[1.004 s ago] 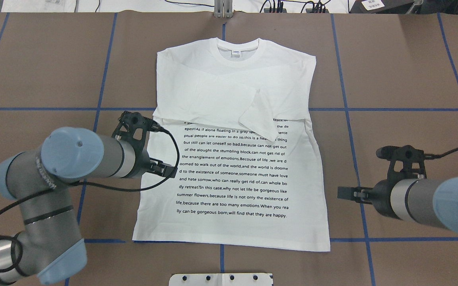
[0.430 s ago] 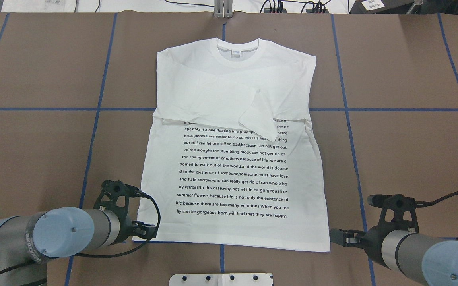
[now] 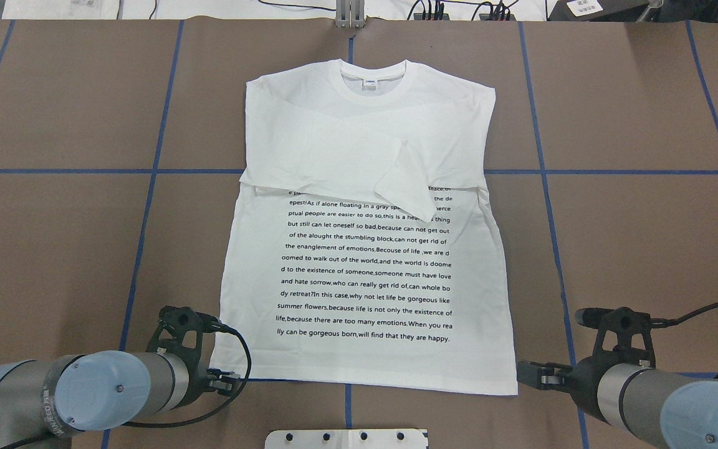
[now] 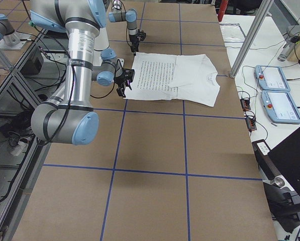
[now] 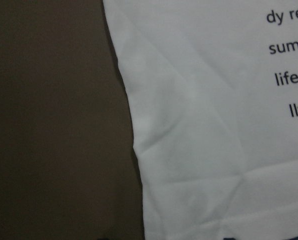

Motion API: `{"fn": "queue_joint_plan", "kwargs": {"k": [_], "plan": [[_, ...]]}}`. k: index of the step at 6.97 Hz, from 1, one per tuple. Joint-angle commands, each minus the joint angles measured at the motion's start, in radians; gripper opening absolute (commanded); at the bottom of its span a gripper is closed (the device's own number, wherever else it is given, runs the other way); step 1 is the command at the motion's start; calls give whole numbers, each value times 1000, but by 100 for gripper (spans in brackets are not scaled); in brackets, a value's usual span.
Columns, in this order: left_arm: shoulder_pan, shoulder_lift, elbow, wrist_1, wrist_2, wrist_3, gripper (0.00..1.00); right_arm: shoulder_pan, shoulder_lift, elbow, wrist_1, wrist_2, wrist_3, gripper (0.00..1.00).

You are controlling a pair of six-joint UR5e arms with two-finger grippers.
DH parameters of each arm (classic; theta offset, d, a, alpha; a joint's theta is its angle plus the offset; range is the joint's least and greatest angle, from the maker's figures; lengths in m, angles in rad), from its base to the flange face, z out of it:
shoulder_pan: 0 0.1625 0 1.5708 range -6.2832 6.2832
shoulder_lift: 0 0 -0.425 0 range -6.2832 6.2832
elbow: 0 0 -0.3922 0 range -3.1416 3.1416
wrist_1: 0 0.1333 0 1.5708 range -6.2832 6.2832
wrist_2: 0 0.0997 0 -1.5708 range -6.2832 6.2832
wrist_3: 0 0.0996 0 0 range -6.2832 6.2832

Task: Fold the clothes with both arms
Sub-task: 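Grasp both hem corners with the left and right grippers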

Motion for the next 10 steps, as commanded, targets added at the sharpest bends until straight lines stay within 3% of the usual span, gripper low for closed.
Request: {"fn": "queue_joint_plan", "kwargs": {"k": [1,2,4,6,7,10], "plan": [[2,0,-57,65,-1,-8,0,0,1,-1,2,0,0,100],[2,-3,-127,164,-2,-18,0,0,2,-1,2,0,-1,100],[4,-7,-142,204,-6,-31,0,-3,3,-5,3,0,-1,100],[12,-36,-99,197,-9,-25,48,-3,5,-10,5,0,-3,100],[12,-70,-63,197,-7,-24,52,-3,6,-11,5,0,-3,100],[-11,-70,-55,199,-4,-18,53,-3,5,-12,5,0,-3,100]]}}
